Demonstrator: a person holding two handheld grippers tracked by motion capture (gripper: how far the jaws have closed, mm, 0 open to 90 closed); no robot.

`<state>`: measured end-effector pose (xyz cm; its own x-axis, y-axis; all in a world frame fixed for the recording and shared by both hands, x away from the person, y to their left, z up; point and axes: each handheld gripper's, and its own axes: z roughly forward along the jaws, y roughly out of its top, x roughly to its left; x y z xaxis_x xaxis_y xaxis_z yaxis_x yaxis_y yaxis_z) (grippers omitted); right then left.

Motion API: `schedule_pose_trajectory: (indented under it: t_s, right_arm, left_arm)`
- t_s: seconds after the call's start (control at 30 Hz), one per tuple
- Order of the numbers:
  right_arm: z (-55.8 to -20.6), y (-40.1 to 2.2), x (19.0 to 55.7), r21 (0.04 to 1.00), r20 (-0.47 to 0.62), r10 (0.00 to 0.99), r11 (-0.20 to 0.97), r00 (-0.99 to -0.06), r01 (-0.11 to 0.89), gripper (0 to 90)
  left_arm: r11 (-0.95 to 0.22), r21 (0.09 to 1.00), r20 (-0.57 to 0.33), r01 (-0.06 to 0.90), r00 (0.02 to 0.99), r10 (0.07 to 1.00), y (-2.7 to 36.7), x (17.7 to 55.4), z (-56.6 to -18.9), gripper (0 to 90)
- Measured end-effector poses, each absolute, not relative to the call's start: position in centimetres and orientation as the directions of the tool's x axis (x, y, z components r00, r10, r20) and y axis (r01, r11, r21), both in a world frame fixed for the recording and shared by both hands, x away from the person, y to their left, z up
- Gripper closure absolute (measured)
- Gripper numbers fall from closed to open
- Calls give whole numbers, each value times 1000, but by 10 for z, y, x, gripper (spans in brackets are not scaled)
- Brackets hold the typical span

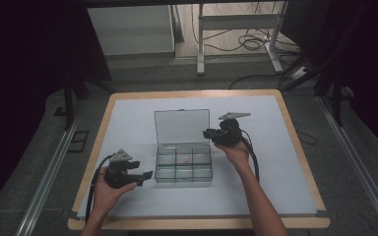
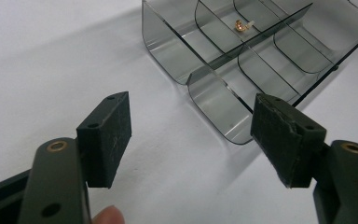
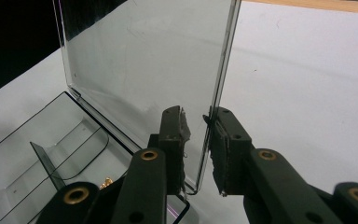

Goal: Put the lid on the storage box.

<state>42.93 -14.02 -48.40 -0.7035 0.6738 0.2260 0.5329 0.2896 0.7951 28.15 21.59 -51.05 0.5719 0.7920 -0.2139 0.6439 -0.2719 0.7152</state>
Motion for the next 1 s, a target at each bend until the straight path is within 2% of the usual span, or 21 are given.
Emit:
schedule_pose_trajectory:
  t_s: [1.0]
  right_arm:
    - [-482, -143, 419, 817, 204, 653, 297, -729, 495, 723]
  left_arm:
    - [-267, 719, -214, 642, 569, 794, 216, 281, -510, 297]
